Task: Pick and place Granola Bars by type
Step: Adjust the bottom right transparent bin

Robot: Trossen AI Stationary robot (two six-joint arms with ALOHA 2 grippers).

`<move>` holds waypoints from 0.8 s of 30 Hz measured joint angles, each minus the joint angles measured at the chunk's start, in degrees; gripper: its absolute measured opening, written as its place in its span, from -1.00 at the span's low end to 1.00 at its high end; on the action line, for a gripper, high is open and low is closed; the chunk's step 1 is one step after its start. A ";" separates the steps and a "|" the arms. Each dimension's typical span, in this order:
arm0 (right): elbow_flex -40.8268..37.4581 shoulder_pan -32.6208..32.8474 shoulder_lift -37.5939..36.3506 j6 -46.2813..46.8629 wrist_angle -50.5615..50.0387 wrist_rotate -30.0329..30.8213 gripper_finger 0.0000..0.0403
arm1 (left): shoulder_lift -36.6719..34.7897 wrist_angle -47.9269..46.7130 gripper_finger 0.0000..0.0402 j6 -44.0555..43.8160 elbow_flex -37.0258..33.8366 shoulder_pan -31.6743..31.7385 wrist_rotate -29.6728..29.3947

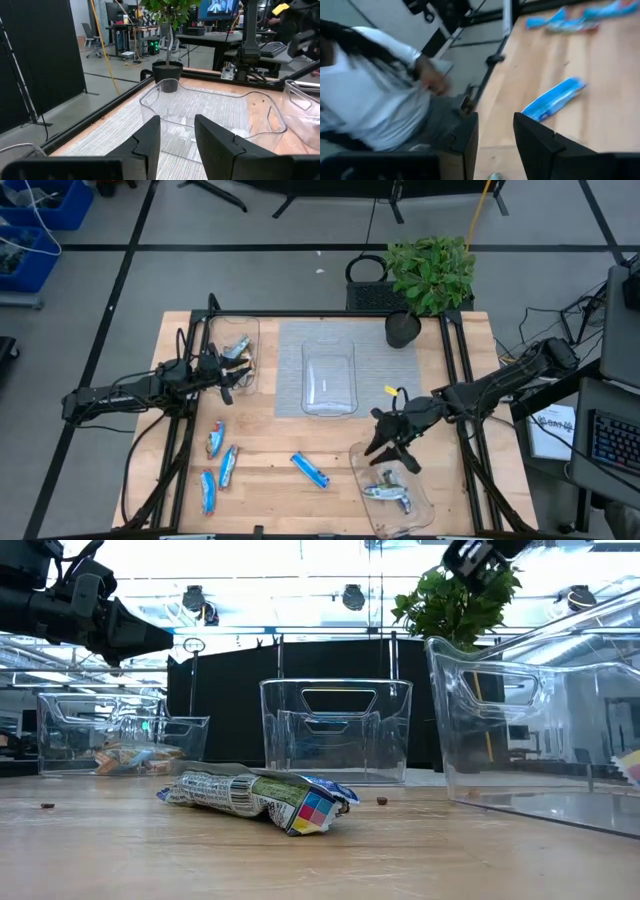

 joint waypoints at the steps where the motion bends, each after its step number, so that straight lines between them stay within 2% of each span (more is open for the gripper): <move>1: 0.00 -0.13 -0.16 -1.24 0.38 1.60 -0.43 | 0.00 0.00 -0.37 0.02 0.00 0.00 0.00; 6: 0.00 -0.82 1.85 -10.23 6.04 10.32 -0.44 | 0.00 0.02 -0.37 0.02 0.00 0.00 -0.02; 10: 0.01 -1.87 4.93 -15.59 13.66 10.96 -0.43 | 0.00 0.01 -0.37 0.02 0.00 0.00 -0.01; 13: 0.30 -3.35 6.75 -16.70 15.14 9.34 -0.43 | 0.00 0.00 -0.37 0.02 0.00 0.00 -0.01; 17: 4.58 -5.22 11.08 -17.13 11.54 8.15 -0.43 | 0.00 0.02 -0.37 0.00 0.00 0.00 -0.02; 24: 18.34 -3.90 17.75 -21.81 -5.53 10.21 -0.43 | 0.00 0.01 -0.37 0.01 0.00 0.00 -0.02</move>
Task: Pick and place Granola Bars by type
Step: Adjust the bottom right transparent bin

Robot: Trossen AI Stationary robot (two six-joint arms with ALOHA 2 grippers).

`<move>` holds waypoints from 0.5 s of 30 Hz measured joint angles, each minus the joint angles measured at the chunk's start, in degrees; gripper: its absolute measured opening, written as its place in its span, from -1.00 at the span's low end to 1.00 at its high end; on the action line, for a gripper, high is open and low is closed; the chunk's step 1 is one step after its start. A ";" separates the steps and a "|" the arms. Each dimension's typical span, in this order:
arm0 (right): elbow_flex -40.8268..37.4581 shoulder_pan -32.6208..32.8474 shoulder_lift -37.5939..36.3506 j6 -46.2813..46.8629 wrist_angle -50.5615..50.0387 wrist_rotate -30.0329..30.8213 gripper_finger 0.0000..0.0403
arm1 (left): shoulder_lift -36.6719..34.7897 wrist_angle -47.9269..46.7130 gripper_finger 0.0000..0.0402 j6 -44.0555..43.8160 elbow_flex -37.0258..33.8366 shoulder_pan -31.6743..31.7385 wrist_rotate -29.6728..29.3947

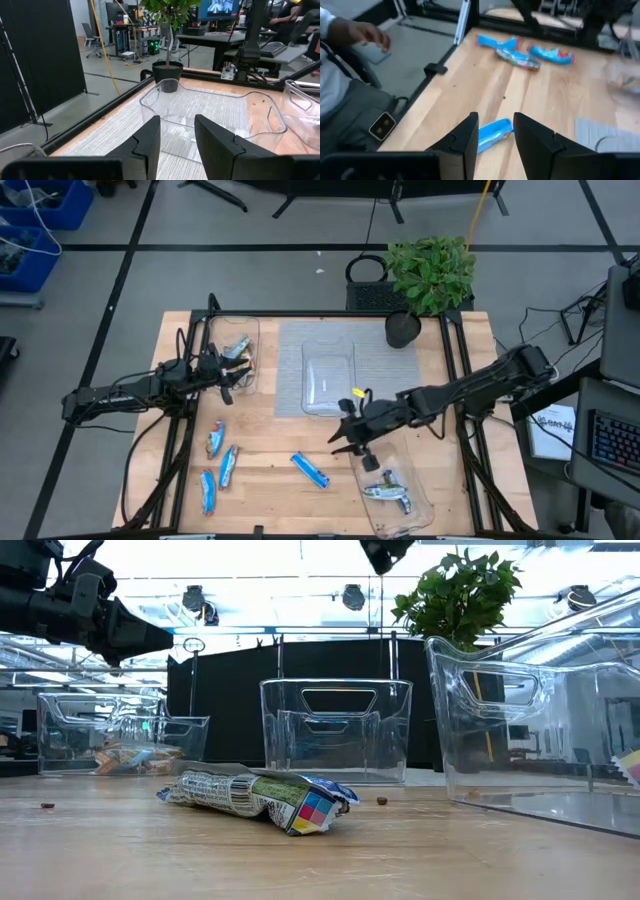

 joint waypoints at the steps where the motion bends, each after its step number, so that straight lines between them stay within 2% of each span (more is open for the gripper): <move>1: 0.64 0.41 0.68 0.58 -1.38 0.78 -0.43 | 0.00 0.02 -0.37 0.01 0.00 -0.02 0.00; 7: 2.18 1.63 8.01 6.68 -5.04 -1.69 -0.51 | 0.00 0.00 -0.37 0.01 0.00 0.00 0.00; 11: 3.68 2.81 13.05 8.26 -5.24 -6.51 -0.74 | -0.01 0.01 -0.37 0.00 0.00 0.00 0.00; 13: 4.75 3.50 14.47 9.10 -5.87 -6.78 -0.91 | -0.02 0.01 -0.37 0.01 0.00 -0.02 -0.02; 15: 5.70 4.36 15.17 9.32 -7.57 -6.52 -0.97 | -0.02 0.02 -0.37 0.01 0.00 -0.01 -0.02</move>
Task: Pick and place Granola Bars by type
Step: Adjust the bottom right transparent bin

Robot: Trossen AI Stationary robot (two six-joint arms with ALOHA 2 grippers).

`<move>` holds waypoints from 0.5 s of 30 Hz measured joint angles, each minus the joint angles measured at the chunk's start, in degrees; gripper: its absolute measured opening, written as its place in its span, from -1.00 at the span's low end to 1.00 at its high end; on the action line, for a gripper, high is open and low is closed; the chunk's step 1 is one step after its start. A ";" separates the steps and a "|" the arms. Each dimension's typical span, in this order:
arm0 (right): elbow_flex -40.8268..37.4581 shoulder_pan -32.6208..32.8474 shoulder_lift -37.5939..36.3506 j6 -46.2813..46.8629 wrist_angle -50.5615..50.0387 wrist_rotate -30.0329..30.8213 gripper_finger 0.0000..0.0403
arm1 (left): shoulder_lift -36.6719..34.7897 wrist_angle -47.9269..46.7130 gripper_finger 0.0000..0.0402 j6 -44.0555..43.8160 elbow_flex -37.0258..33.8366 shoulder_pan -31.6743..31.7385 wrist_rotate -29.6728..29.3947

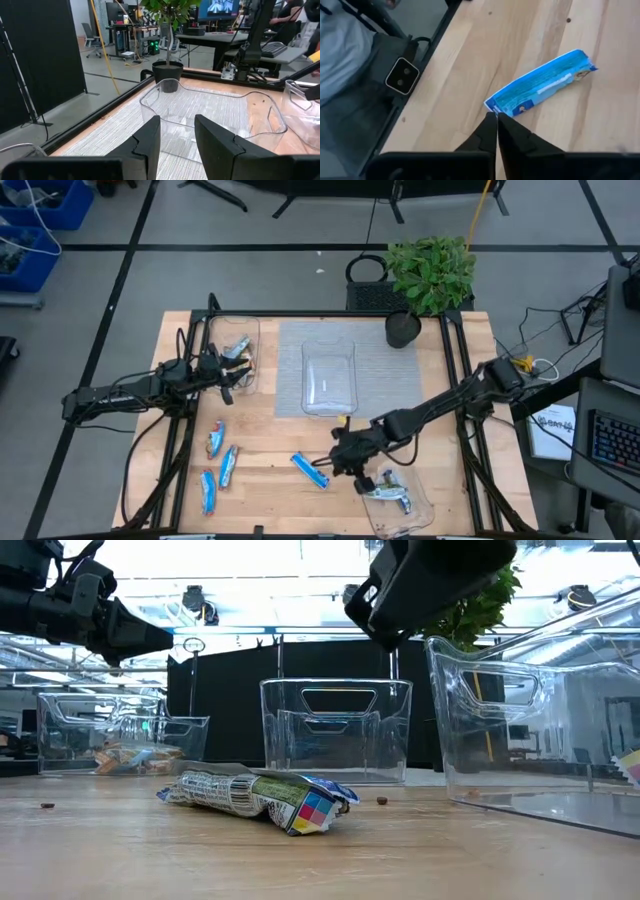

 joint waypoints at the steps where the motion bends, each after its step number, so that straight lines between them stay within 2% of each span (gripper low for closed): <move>1: 0.34 0.39 0.18 0.54 -0.25 0.55 -0.96 | 0.00 0.00 -0.37 0.00 0.00 0.00 0.01; 10: 0.46 2.10 -0.29 5.39 -10.17 9.09 -1.00 | 0.00 0.06 -0.37 0.00 0.00 0.00 0.02; 15: 0.37 2.10 -0.53 7.62 -14.60 11.76 -1.00 | 0.00 0.05 -0.37 -0.02 0.00 -0.01 0.02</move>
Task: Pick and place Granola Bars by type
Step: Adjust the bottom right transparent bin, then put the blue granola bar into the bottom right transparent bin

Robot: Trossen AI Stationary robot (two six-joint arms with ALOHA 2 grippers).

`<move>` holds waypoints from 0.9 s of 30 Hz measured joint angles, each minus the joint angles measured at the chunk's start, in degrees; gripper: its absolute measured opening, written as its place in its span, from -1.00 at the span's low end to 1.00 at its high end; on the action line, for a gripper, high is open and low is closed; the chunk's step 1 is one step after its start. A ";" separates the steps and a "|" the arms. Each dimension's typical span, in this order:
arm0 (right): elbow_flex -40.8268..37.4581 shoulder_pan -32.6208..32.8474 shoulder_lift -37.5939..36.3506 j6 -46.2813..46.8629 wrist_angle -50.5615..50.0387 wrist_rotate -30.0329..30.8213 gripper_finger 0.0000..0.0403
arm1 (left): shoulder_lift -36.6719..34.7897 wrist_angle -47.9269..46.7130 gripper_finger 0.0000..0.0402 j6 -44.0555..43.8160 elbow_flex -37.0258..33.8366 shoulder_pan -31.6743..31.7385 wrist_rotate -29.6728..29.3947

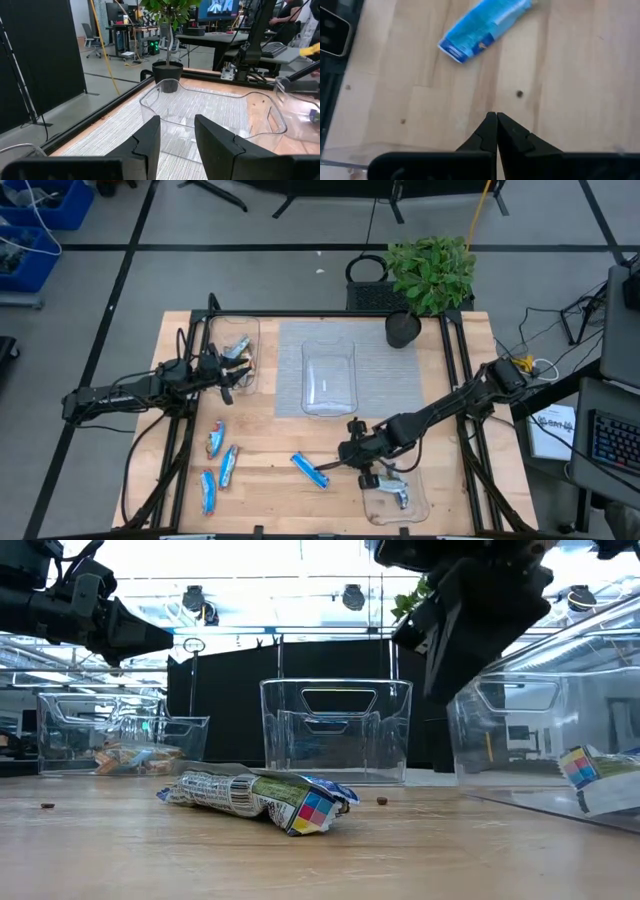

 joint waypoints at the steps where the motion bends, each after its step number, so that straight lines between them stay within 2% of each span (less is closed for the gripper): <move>1: 0.00 0.08 -0.36 0.21 -0.65 0.31 -1.00 | 0.00 -0.03 -0.37 0.02 0.00 0.00 0.00; 5: 0.00 0.76 -2.01 1.82 -2.55 0.75 -1.00 | 0.00 -0.03 -0.37 0.02 0.00 0.00 -0.02; 10: -0.02 2.88 -5.32 2.01 -2.88 5.75 -1.00 | 0.00 -0.01 -0.37 0.01 0.00 0.00 0.00; 14: -0.02 3.36 -6.80 -3.95 8.02 5.79 -1.00 | 0.00 -0.02 -0.37 0.02 0.00 0.00 0.00; 16: 0.39 2.39 -6.79 -6.77 12.32 1.84 -1.00 | 0.00 -0.03 -0.37 0.02 0.00 0.00 0.00; 18: 2.57 1.06 -5.85 -8.11 11.72 -1.40 -1.00 | 0.00 -0.03 -0.37 0.02 0.00 0.00 0.00; 27: 19.30 -0.62 3.16 -16.54 -1.74 -1.48 -1.00 | 0.00 -0.05 -0.37 0.02 0.00 0.02 0.00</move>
